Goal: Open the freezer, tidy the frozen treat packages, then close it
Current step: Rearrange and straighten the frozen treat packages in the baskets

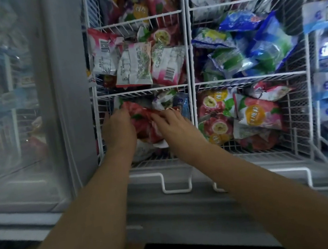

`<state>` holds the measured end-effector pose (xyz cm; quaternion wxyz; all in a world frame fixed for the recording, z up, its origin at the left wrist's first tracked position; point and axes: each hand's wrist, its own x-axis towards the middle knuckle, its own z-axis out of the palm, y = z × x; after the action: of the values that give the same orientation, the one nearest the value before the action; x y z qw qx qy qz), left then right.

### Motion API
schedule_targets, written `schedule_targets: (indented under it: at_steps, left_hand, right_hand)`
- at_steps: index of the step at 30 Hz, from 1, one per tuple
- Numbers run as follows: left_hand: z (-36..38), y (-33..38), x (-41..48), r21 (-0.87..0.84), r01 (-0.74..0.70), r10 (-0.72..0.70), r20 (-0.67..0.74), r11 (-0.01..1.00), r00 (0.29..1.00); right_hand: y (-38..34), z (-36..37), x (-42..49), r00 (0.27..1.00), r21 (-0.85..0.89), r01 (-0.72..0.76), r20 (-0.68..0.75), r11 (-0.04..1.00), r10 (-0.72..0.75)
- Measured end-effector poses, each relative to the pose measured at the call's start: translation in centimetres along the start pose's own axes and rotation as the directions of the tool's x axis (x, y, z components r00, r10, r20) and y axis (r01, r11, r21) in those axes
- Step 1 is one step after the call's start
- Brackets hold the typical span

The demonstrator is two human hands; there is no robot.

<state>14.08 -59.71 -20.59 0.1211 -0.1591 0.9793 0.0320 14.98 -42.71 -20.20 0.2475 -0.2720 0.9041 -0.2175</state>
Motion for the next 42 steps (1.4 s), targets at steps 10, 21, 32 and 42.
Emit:
schedule_targets:
  at_steps: [10,21,32,42]
  left_hand:
    - [-3.7,11.1,-6.1,-0.155,-0.557,0.529,-0.187,0.816,0.828]
    - [9.4,18.4,-5.9,0.057,-0.639,0.449,0.664,0.767,0.598]
    - [4.6,17.3,-7.3,-0.177,-0.575,0.594,0.384,0.799,0.707]
    - [-0.8,4.5,-5.2,0.005,-0.027,0.023,0.342,1.000,0.940]
  right_hand:
    - [9.6,-7.7,-10.5,0.953,-0.056,-0.303,-0.031,0.951,0.302]
    - [20.5,0.5,-10.8,0.790,-0.302,-0.375,0.391,0.876,0.473]
    - [18.2,-2.9,-9.5,0.864,-0.306,-0.303,0.311,0.903,0.395]
    - [5.3,-3.5,-1.1,0.938,-0.127,0.274,-0.182,0.953,-0.294]
